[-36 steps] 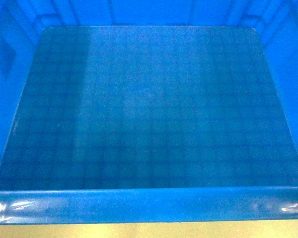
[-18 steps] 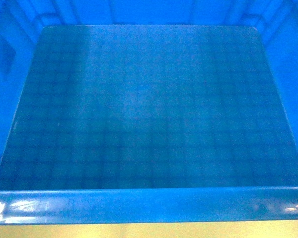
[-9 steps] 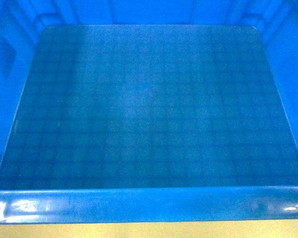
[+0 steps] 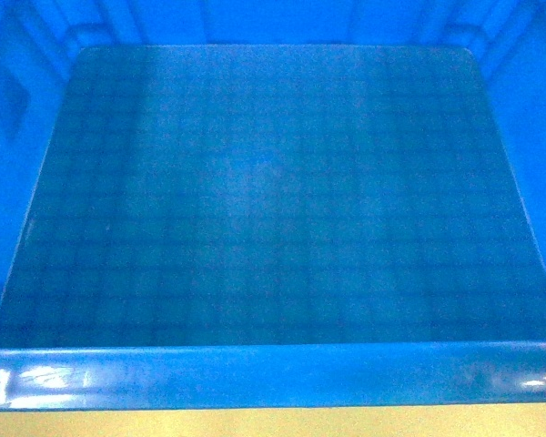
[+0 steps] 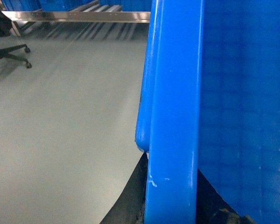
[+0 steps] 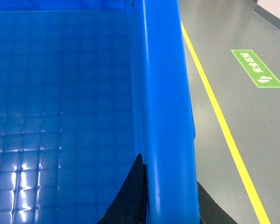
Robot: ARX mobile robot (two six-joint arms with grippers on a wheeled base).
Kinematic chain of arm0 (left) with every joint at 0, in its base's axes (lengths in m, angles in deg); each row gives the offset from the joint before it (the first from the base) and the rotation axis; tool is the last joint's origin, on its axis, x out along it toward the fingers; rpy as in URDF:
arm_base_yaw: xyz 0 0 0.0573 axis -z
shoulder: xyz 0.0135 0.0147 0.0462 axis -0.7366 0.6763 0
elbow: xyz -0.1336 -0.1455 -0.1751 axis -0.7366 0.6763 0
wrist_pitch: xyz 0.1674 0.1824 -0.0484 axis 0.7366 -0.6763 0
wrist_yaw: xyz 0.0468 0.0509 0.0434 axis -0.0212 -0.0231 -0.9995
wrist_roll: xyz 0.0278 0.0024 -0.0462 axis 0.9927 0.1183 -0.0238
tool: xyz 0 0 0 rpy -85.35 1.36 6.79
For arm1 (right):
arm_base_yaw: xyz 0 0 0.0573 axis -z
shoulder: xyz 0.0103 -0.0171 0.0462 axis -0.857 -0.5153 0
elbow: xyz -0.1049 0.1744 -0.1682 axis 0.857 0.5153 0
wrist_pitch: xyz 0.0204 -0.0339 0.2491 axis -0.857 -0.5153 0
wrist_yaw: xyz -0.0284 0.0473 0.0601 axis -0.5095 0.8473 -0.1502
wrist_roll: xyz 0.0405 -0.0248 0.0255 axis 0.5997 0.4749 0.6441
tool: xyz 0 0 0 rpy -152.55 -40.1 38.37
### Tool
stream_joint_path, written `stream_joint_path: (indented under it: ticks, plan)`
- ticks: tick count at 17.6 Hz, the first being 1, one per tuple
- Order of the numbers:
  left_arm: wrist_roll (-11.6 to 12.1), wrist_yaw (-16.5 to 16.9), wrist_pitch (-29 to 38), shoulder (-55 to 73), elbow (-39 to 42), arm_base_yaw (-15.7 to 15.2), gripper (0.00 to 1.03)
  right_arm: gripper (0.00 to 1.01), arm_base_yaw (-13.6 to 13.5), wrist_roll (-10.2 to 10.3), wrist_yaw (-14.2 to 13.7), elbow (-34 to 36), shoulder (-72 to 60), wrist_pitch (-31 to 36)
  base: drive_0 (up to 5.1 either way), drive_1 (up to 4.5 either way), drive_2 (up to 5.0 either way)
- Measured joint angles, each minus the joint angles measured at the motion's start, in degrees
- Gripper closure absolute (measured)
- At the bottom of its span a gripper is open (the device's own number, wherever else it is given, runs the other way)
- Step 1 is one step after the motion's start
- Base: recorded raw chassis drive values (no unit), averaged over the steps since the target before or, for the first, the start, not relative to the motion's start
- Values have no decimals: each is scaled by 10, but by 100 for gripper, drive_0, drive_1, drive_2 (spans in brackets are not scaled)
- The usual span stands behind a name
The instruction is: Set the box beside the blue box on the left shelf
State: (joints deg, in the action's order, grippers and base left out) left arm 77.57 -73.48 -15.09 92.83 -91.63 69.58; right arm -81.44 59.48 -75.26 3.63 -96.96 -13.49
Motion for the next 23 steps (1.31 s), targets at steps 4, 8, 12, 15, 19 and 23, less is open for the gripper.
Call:
stream_joint_path:
  ticks: [4,8,12,15,19,23]
  plan:
    - [0,0,3,0,0,0,91,91,0,0,-1,0,0,1,2,404,-400]
    - [0,0,2,0,0,1,91,91,0,-2,-2,0,0,1,-4,400,-408]
    - [0,0,-1,1,0,1,91,91,0,-2,-1,0,0,0,-2,403,-406]
    - [0,0,-1,1,0,1,91,91,0,-2,-2,0,0,-1,0,404,-405]
    - [-1,0,-1,1,0,1,91,91,0,-2,-2,0,0,0,2,406,-403]
    - [0,0,1,0,0,1,91,91,0,-2,-2,0,0,1,4,409,-401]
